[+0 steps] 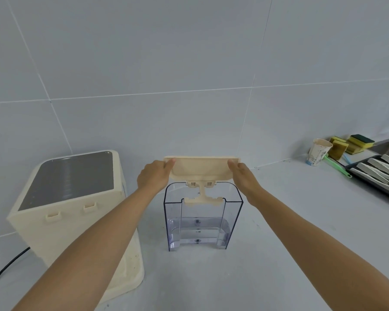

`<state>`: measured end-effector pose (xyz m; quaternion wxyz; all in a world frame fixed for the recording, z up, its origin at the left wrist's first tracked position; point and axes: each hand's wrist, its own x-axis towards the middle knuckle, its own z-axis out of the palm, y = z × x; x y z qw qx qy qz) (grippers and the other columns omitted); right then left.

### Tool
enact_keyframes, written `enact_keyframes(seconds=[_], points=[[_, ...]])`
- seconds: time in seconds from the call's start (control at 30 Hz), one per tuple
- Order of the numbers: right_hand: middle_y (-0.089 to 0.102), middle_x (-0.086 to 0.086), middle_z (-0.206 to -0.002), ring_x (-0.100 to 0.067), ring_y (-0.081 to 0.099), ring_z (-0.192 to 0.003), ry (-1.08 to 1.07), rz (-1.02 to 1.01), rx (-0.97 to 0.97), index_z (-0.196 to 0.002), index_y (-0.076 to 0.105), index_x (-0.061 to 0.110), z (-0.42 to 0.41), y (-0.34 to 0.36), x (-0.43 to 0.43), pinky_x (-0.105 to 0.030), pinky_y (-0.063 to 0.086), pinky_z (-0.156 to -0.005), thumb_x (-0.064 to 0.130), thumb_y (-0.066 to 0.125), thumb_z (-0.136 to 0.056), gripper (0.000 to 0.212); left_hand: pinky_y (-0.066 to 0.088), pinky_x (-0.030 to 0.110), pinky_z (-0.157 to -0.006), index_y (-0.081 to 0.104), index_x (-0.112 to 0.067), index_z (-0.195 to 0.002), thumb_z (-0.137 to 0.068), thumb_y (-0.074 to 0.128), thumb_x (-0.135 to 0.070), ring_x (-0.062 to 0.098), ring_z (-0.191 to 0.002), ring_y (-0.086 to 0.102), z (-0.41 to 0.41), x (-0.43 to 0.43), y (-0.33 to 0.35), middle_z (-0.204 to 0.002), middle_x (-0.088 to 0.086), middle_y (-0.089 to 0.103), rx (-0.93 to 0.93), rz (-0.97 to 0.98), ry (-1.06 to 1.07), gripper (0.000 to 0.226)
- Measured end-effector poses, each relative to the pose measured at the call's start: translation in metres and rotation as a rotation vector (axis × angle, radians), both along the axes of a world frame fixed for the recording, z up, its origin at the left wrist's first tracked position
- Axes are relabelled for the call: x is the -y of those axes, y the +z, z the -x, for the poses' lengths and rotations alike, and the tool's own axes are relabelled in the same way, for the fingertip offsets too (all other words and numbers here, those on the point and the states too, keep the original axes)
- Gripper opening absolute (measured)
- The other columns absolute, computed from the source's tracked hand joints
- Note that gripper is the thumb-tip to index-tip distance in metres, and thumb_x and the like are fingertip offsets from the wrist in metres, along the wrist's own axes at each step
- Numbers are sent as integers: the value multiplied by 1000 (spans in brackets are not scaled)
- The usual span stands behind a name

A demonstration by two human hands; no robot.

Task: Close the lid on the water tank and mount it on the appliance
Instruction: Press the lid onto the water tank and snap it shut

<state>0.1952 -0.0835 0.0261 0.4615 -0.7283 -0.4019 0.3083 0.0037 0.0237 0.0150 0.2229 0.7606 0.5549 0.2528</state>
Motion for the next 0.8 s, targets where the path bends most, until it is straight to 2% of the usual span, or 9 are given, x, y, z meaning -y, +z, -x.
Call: enact_keyframes(seconds=[0.03, 0.1, 0.2, 0.3, 0.4, 0.53, 0.63, 0.7, 0.8], points=[[50, -19, -124, -27, 48, -103, -3, -15, -7, -109, 46, 7, 1, -1, 3, -41, 38, -93, 38, 33, -92, 38, 43, 39, -74, 58, 4, -73, -90, 30, -48, 37, -84, 59, 2, 2, -1, -88, 22, 67, 47, -11, 9, 62], [50, -10, -120, -22, 45, -102, -9, -39, -32, -113, 45, 9, 2, -5, 8, -35, 36, -89, 39, 33, -92, 39, 45, 40, -76, 62, 7, -76, -90, 33, -48, 38, -84, 61, 5, 8, -4, -90, 26, 67, 137, -17, 24, 64], [50, -4, -104, -20, 45, -95, -43, -84, -28, -115, 49, 7, 5, -9, 16, -32, 35, -82, 36, 33, -93, 40, 44, 39, -76, 61, -1, -70, -88, 37, -49, 38, -83, 61, 7, 19, -9, -83, 24, 65, 275, 16, 41, 56], [49, -2, -85, -18, 43, -82, -65, -136, -19, -99, 54, 3, 6, -13, 24, -31, 35, -70, 32, 35, -93, 35, 36, 34, -71, 53, -11, -69, -88, 40, -48, 29, -75, 55, 10, 30, -15, -76, 14, 54, 400, 67, 45, 43], [43, 4, -70, -15, 40, -71, -83, -152, -11, -84, 52, 9, 7, -17, 31, -25, 34, -61, 32, 37, -93, 29, 32, 32, -71, 51, -14, -71, -88, 43, -42, 22, -74, 46, 14, 42, -21, -76, 11, 49, 480, 76, 32, 34], [37, 5, -62, -11, 34, -58, -112, -147, -7, -64, 44, 21, 9, -22, 40, -25, 28, -54, 35, 42, -90, 30, 35, 28, -63, 68, -11, -89, -88, 49, -33, 21, -72, 45, 16, 56, -24, -74, 9, 54, 559, 34, 24, 29], [36, 6, -62, -10, 33, -57, -96, -138, 32, -69, 46, 18, 10, -27, 47, -26, 27, -53, 36, 42, -90, 28, 39, 22, -74, 65, -7, -105, -87, 51, -29, 15, -87, 53, 18, 64, -30, -99, 10, 67, 571, 17, 24, 32], [37, 5, -63, -12, 34, -59, -88, -140, 55, -82, 52, 12, 11, -30, 51, -26, 28, -54, 35, 41, -90, 28, 36, 21, -87, 62, -6, -110, -87, 52, -27, 11, -98, 52, 20, 68, -34, -116, 9, 64, 595, 29, 22, 33], [42, -4, -68, -17, 34, -68, -84, -140, 80, -89, 53, 1, 12, -36, 56, -29, 28, -59, 33, 39, -92, 36, 36, 18, -88, 60, -6, -113, -87, 53, -24, 11, -102, 53, 22, 73, -39, -119, 7, 62, 626, 35, 8, 32]])
